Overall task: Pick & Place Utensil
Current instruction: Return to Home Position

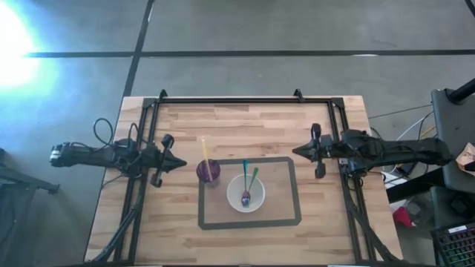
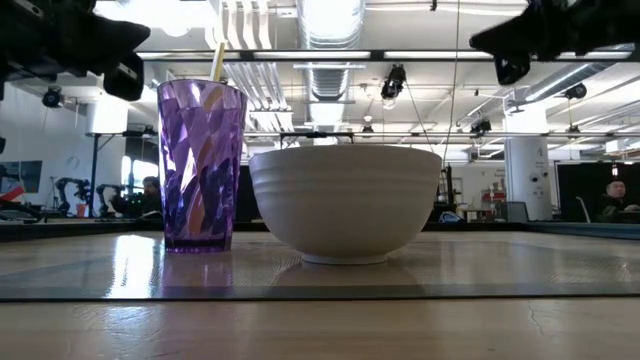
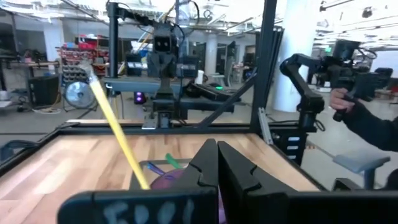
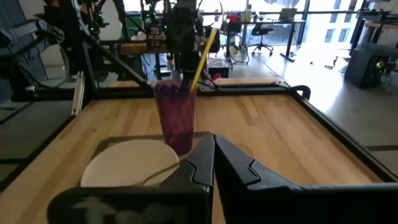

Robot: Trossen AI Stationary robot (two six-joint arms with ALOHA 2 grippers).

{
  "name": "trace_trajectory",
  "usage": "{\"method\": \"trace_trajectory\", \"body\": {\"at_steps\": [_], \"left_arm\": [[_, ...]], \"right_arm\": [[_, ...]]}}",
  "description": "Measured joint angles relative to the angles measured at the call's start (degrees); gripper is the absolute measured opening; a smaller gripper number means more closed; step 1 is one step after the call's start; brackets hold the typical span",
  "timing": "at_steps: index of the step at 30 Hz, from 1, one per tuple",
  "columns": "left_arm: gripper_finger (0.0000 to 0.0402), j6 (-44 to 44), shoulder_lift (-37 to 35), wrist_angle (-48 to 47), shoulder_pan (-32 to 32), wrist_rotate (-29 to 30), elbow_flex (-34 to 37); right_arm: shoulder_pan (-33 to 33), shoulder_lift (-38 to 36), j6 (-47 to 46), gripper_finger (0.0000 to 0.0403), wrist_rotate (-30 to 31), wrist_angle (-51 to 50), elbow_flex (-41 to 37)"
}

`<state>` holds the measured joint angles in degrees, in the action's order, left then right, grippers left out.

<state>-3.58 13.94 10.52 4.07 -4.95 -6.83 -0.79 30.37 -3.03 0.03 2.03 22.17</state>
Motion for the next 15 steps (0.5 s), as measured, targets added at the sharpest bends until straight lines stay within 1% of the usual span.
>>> {"method": "trace_trajectory", "body": {"at_steps": [5, 10, 15], "left_arm": [[0.0, 0.55, -1.52, -1.26, -0.01, 0.55, 0.59], [0.0, 0.57, -2.75, -3.69, 0.0, 0.53, 0.59], [0.0, 0.59, -3.04, -3.51, 0.0, 0.55, 1.38]], "right_arm": [[0.02, -2.04, -1.29, 0.0008, -0.03, 5.34, -5.74], [0.02, -3.55, -2.56, 0.0008, -0.52, 14.95, -11.67], [0.02, -4.58, -2.52, 0.0008, -0.49, 16.57, -14.75]]}}
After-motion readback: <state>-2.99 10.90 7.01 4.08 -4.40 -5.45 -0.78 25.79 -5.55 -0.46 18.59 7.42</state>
